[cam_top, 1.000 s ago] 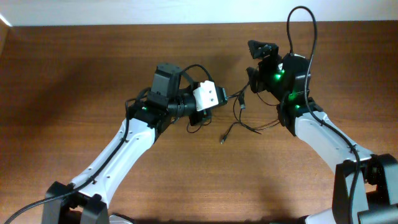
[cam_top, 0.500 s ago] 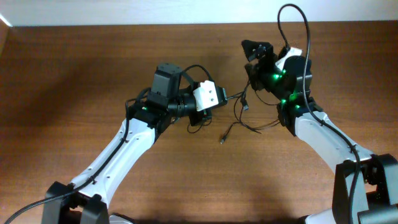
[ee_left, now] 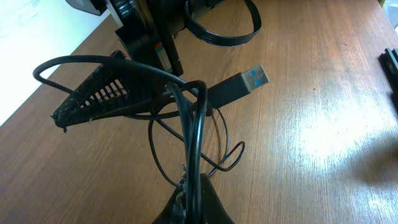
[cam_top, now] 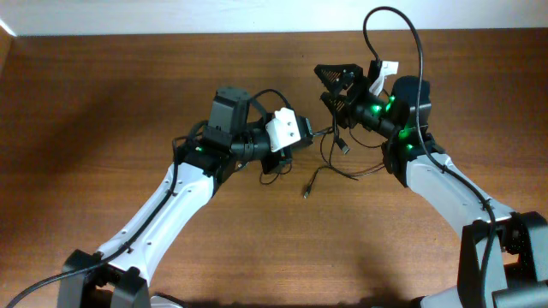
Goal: Untangle cables
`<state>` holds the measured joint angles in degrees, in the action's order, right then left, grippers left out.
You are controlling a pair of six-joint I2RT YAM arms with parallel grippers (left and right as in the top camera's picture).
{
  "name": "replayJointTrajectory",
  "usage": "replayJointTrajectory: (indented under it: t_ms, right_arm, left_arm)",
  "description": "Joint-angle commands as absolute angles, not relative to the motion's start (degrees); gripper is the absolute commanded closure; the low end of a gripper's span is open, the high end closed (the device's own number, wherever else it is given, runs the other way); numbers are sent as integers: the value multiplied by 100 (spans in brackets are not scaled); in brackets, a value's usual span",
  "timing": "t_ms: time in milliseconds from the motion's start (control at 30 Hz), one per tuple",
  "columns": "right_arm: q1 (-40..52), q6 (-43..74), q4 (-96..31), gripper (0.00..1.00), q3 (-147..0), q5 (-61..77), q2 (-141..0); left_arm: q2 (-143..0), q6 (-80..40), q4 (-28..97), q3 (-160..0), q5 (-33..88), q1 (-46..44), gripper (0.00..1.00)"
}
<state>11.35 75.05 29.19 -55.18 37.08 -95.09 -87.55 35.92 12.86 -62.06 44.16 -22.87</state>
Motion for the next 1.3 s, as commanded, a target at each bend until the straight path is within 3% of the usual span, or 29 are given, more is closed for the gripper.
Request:
replayJointTrajectory:
  t_ms: [0,300,600,767,1033,1267]
  right_arm:
    - [1168,8095,2945,1,-5542,3868,-9421]
    - [1177,8206,3395,1,-5542,4897,-9393]
    - [1076,8018,3385,1,-5542,5083,-9393]
    - [854,7625,2829,1,-5540,5100,-9393]
    - [701,7284,2536,1,-5540,5159,-9393]
    - [388,7349,3627,1,-5540,6055,-9389]
  left_arm:
    - [-8744,3509,1288,-6187,4560,-2327,100]
    - [-8744,3454,1288,-6187,3924,-2324,100]
    - [-8744,3208,1315,-6187,3192,-2320,100]
    - [-8744,2685,1072,-6187,2453,-2204,100]
    - [-8744,2145,735,-6187,2453,-2038,100]
    - [-8744,1503,642,-6187,1951,-2034,100]
